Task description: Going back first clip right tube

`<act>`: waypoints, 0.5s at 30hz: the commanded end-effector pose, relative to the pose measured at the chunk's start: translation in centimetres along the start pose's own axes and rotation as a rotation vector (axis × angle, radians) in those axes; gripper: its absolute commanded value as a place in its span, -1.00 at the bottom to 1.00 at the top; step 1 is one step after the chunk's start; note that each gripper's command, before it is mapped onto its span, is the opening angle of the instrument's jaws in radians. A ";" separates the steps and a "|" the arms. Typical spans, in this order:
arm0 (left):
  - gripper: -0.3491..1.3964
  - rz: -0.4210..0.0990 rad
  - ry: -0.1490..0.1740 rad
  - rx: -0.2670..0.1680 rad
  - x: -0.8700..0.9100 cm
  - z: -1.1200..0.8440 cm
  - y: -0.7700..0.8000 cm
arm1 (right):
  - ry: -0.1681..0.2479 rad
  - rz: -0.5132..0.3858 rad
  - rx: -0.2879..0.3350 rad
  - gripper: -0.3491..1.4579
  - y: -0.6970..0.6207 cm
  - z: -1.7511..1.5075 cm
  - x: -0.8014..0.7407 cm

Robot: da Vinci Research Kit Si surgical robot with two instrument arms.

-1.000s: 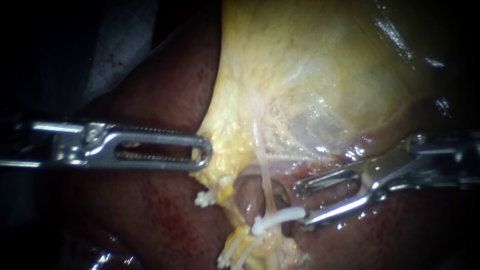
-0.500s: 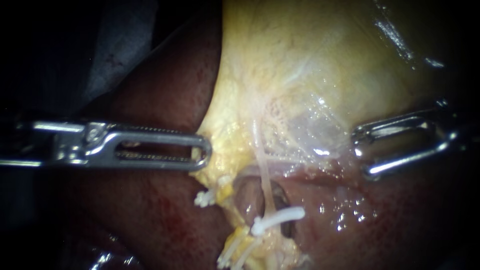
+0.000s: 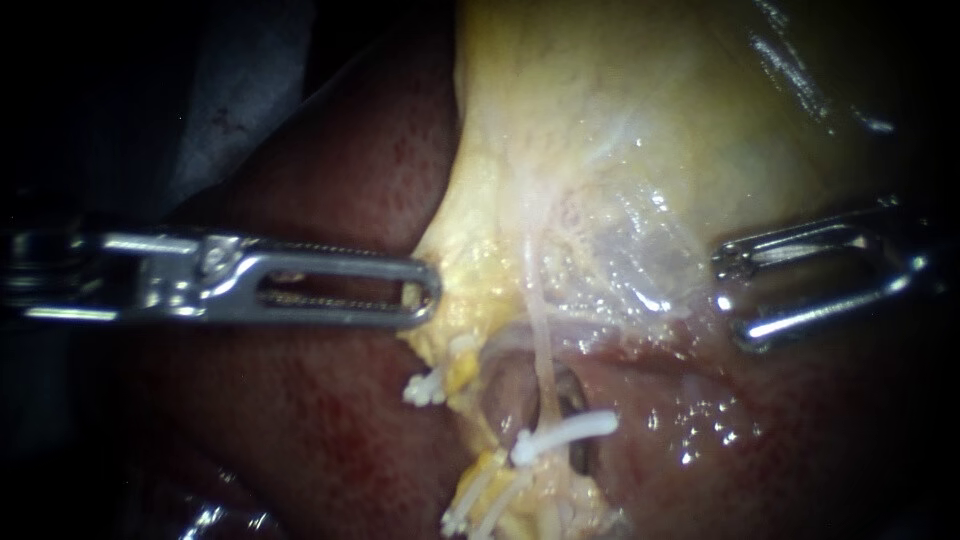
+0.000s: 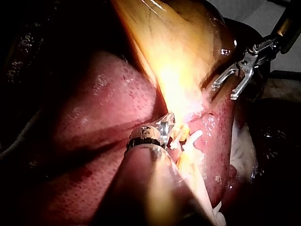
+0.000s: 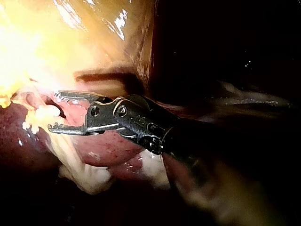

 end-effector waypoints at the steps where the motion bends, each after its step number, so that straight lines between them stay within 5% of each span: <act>1: -1.00 0.001 0.000 0.003 0.01 0.05 0.00 | -0.001 0.000 0.000 -0.17 0.00 0.00 0.00; 7: -1.00 -0.001 0.009 0.012 0.07 0.34 0.00 | 0.000 0.000 -0.001 -0.17 0.00 0.00 0.00; 15: -1.00 -0.004 0.013 0.016 0.12 0.46 -0.02 | 0.000 0.000 -0.001 -0.18 0.00 0.01 0.00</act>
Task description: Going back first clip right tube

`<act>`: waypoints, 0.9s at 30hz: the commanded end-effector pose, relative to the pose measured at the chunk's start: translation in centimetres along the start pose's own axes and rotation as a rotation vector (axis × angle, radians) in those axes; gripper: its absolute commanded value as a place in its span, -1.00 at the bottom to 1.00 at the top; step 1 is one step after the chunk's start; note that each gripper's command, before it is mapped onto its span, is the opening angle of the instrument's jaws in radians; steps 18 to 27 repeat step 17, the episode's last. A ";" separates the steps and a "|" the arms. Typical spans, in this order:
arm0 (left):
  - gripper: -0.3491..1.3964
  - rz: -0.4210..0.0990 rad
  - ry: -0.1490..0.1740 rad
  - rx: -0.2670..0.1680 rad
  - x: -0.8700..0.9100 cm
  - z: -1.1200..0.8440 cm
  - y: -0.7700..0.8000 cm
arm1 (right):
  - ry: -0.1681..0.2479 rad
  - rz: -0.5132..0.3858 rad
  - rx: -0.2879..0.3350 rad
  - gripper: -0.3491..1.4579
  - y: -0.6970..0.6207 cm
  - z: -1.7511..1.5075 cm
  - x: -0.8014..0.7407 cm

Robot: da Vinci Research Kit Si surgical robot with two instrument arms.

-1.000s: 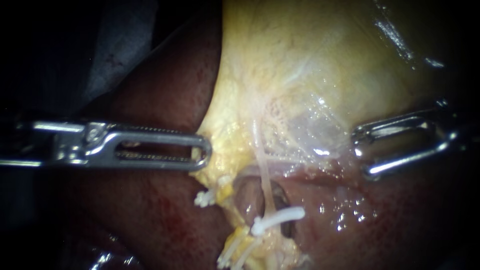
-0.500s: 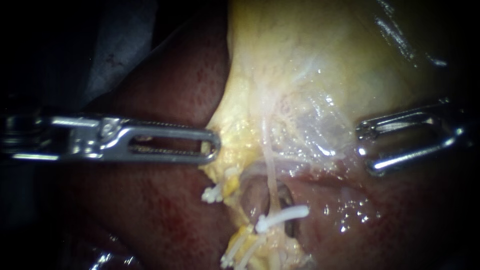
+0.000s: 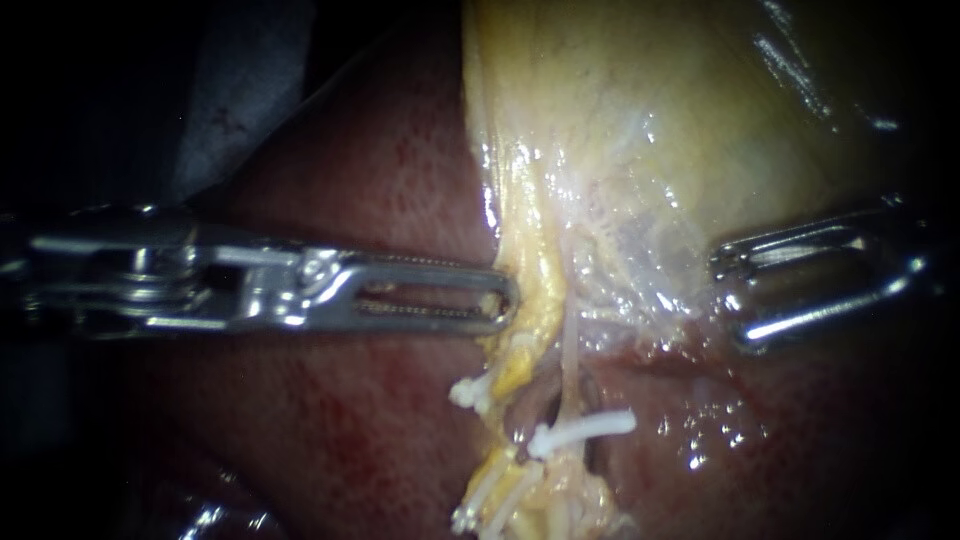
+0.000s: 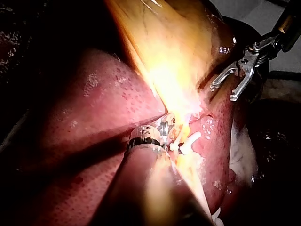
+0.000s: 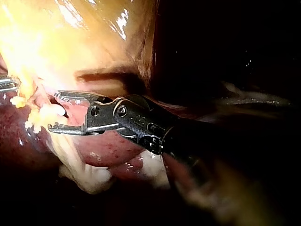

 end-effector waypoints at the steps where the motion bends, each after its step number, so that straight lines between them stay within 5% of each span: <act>1: -1.00 -0.002 0.000 0.001 0.00 0.00 0.00 | 0.000 0.000 0.000 -0.18 0.00 0.00 0.00; 27: -1.00 -0.001 0.004 0.002 0.00 -0.04 0.00 | 0.000 0.000 0.000 -0.19 0.00 0.00 0.00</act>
